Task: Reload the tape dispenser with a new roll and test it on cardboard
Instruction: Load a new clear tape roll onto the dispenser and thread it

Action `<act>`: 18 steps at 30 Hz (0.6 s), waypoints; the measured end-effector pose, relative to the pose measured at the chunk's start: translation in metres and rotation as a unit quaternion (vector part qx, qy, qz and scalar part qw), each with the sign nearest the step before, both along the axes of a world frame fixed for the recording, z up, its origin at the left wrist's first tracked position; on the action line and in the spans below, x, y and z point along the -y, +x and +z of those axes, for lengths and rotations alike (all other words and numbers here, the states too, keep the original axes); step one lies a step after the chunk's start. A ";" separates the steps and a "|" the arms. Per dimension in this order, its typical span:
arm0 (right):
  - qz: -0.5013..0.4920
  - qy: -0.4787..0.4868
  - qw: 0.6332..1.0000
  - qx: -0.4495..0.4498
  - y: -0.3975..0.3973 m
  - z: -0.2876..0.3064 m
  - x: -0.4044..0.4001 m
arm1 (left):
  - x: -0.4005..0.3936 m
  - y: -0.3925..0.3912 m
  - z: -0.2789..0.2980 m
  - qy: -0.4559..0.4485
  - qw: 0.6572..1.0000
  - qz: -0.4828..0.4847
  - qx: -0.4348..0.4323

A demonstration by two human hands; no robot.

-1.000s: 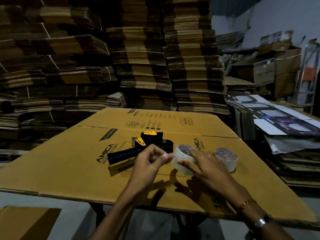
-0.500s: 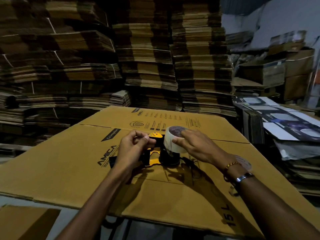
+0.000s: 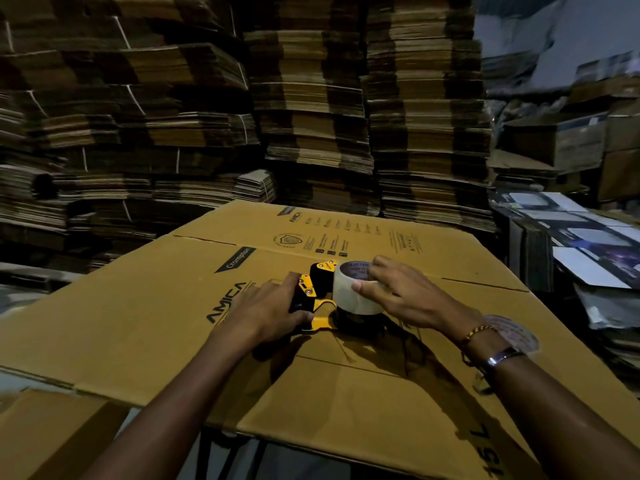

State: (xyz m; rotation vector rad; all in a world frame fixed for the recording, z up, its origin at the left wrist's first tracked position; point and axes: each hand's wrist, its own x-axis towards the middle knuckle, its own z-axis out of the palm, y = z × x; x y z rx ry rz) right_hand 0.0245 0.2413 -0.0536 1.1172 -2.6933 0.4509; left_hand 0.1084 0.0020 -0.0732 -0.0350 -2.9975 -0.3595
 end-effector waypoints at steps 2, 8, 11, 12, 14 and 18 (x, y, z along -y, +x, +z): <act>0.008 -0.005 1.000 -0.012 0.002 -0.003 0.000 | 0.001 0.001 0.001 -0.008 1.000 0.004 0.004; -0.016 -0.074 0.997 0.035 0.005 -0.007 -0.002 | 0.000 0.005 0.004 -0.002 1.000 0.009 0.015; -0.033 -0.069 0.994 0.082 0.001 -0.003 -0.002 | 0.001 0.005 0.005 0.007 1.000 0.009 0.025; -0.040 -0.065 0.992 0.096 0.000 -0.002 -0.002 | 0.002 0.005 0.004 0.010 1.000 0.008 0.026; -0.050 -0.057 0.989 0.126 -0.002 -0.003 0.000 | 0.002 0.004 0.004 0.011 1.000 0.004 0.027; -0.055 -0.066 0.986 0.146 -0.001 -0.007 0.003 | 0.004 0.000 0.000 -0.001 1.000 -0.001 0.015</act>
